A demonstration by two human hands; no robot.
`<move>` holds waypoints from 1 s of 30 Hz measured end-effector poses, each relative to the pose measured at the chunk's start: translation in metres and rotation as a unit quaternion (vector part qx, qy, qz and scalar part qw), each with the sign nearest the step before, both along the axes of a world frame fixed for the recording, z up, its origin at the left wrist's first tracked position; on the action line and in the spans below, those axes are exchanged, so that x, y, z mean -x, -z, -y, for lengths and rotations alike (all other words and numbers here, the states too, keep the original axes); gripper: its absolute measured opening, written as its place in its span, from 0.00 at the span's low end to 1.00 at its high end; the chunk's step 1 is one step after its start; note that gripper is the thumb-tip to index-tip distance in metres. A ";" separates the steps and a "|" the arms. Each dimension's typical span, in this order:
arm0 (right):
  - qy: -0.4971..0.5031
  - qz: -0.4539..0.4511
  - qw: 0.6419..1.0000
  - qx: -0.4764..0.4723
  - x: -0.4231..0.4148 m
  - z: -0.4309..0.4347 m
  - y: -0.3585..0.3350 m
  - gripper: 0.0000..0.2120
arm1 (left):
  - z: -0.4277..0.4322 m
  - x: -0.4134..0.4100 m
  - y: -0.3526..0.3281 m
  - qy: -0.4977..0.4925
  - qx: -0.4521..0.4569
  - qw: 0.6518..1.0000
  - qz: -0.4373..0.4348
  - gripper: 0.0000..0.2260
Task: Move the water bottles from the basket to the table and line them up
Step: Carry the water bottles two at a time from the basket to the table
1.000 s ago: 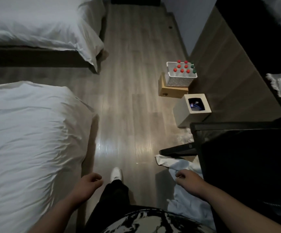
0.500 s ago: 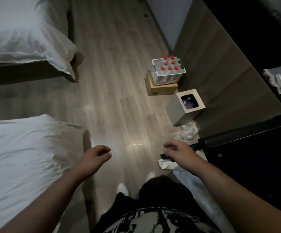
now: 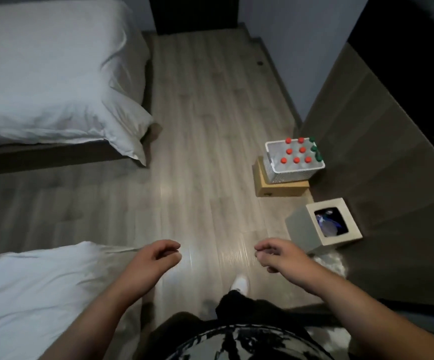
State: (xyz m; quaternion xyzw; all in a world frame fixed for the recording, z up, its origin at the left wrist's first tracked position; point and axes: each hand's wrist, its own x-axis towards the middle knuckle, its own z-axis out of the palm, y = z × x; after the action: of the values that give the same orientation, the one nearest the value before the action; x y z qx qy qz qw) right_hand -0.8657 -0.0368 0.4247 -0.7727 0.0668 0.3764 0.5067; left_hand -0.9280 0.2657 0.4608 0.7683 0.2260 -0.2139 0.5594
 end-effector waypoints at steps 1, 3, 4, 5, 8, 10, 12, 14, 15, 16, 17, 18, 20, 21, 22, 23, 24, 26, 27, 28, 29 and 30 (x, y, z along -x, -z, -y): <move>-0.027 0.008 1.000 0.004 -0.022 -0.008 -0.002 0.06 | -0.006 -0.012 0.000 -0.014 -0.004 1.000 0.007 0.14; -0.069 0.032 0.997 0.018 -0.061 -0.024 -0.006 0.06 | -0.015 -0.031 -0.002 -0.043 -0.014 0.999 0.006 0.18; -0.081 0.043 0.996 0.023 -0.079 -0.033 -0.008 0.05 | -0.019 -0.038 -0.002 -0.059 -0.012 0.998 0.007 0.18; -0.086 0.052 0.995 0.023 -0.094 -0.042 -0.009 0.04 | -0.023 -0.044 -0.001 -0.073 -0.013 0.997 0.006 0.18; -0.091 0.052 0.994 0.024 -0.128 -0.060 -0.010 0.04 | -0.036 -0.058 0.010 -0.087 -0.019 0.996 -0.017 0.15; -0.099 0.043 0.994 0.030 -0.144 -0.065 -0.005 0.04 | -0.048 -0.068 0.021 -0.085 -0.003 0.995 -0.050 0.21; -0.094 0.034 0.994 0.041 -0.162 -0.063 0.002 0.06 | -0.061 -0.085 0.033 -0.092 0.015 0.992 -0.084 0.22; -0.081 0.019 0.995 0.060 -0.183 -0.057 0.003 0.08 | -0.076 -0.113 0.043 -0.095 0.028 0.990 -0.096 0.13; -0.076 0.008 0.995 0.071 -0.194 -0.052 0.003 0.09 | -0.084 -0.131 0.049 -0.091 0.026 0.991 -0.096 0.09; -0.071 -0.004 0.994 0.082 -0.206 -0.047 0.003 0.09 | -0.092 -0.151 0.054 -0.078 0.020 0.992 -0.096 0.07; -0.063 -0.017 0.994 0.092 -0.217 -0.042 0.002 0.09 | -0.096 -0.174 0.057 -0.056 0.013 0.993 -0.100 0.07; -0.048 -0.030 0.993 0.101 -0.228 -0.037 0.000 0.08 | -0.099 -0.199 0.057 -0.030 0.012 0.994 -0.101 0.07; -0.008 -0.033 0.992 0.124 -0.251 -0.030 -0.005 0.07 | -0.099 -0.256 0.054 0.025 0.010 0.995 -0.098 0.06; 0.014 -0.026 0.991 0.133 -0.264 -0.026 -0.007 0.06 | -0.097 -0.285 0.052 0.052 0.003 0.994 -0.094 0.08; 0.039 -0.019 0.990 0.137 -0.276 -0.024 -0.007 0.04 | -0.095 -0.314 0.050 0.085 -0.006 0.993 -0.086 0.11; 0.065 -0.012 0.989 0.135 -0.287 -0.023 -0.009 0.02 | -0.092 -0.342 0.047 0.131 -0.017 0.988 -0.075 0.14; 0.092 -0.007 0.987 0.130 -0.297 -0.023 -0.011 0.02 | -0.087 -0.370 0.045 0.181 -0.028 0.981 -0.063 0.14; 0.139 0.005 0.982 0.125 -0.309 -0.021 -0.011 0.04 | -0.071 -0.421 0.041 0.267 -0.054 0.961 -0.054 0.13; 0.155 0.007 0.980 0.127 -0.312 -0.021 -0.012 0.05 | -0.060 -0.444 0.038 0.302 -0.062 0.950 -0.052 0.13; 0.172 0.005 0.977 0.125 -0.314 -0.019 -0.011 0.05 | -0.048 -0.465 0.037 0.332 -0.067 0.940 -0.048 0.14; 0.188 0.002 0.975 0.121 -0.315 -0.016 -0.009 0.04 | -0.036 -0.483 0.035 0.354 -0.070 0.932 -0.043 0.16; 0.203 -0.002 0.972 0.117 -0.315 -0.013 -0.006 0.03 | -0.024 -0.500 0.036 0.370 -0.073 0.925 -0.039 0.17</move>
State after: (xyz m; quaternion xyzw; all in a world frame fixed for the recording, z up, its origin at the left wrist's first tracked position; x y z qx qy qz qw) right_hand -0.5506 -0.0238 0.4310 -0.7962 0.2672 0.2568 0.4782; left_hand -0.4281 0.2900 0.4250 0.8267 -0.0381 -0.4188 0.3737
